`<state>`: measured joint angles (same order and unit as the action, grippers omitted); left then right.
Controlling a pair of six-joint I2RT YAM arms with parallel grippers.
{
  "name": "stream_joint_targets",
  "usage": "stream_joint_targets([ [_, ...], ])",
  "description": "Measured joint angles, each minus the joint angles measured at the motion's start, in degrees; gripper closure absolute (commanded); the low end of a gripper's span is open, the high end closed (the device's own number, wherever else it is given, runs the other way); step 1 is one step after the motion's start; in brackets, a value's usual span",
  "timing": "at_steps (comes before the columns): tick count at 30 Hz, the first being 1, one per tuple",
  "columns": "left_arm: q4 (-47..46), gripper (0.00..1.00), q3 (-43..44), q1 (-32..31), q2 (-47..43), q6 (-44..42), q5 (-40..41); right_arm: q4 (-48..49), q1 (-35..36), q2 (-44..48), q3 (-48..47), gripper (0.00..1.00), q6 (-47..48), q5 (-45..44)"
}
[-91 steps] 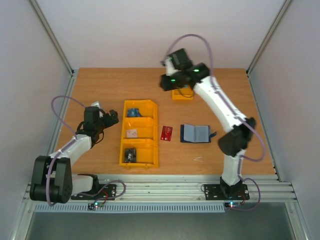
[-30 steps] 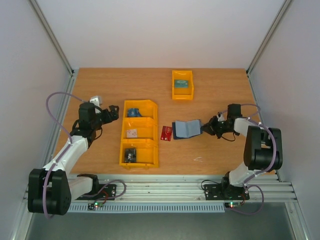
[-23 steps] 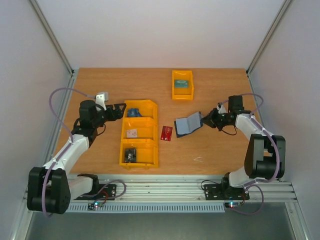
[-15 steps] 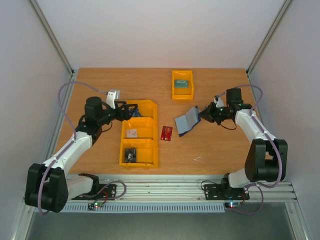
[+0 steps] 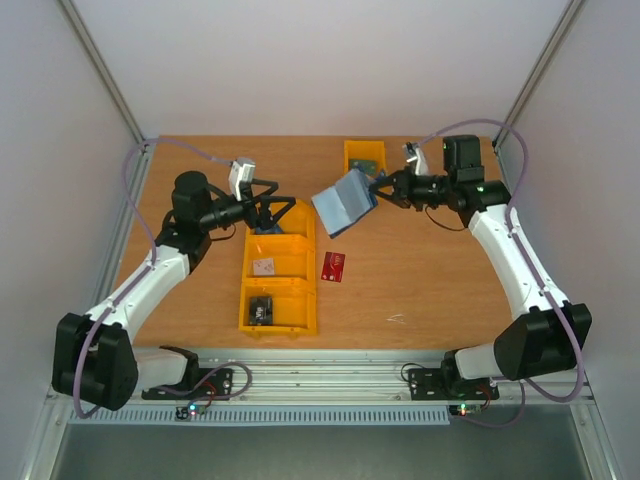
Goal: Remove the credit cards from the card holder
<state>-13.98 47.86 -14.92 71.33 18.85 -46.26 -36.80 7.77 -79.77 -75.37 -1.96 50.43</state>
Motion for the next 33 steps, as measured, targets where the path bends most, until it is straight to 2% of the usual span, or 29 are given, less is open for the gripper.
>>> stream_joint_targets([
  [5, -3.0, 0.01, 2.8, -0.7, 0.3, 2.8, -4.6, 3.8, 4.5, -0.3, -5.9, 0.99, -2.6, 3.3],
  [15, -6.4, 0.01, 2.8, -0.9, 0.3, 7.1, -3.5, 13.8, 8.7, -3.3, -12.2, 0.99, -9.4, 6.4],
  [23, -10.7, 0.01, 2.7, -1.3, 0.3, 9.4, -2.8, 20.1, 9.7, -4.2, -12.7, 0.99, -13.6, 8.5],
  [33, -11.1, 0.01, 1.9, -0.5, 0.2, 10.6, -1.0, 22.5, 9.9, -5.8, -15.9, 0.99, -15.6, 10.6],
])
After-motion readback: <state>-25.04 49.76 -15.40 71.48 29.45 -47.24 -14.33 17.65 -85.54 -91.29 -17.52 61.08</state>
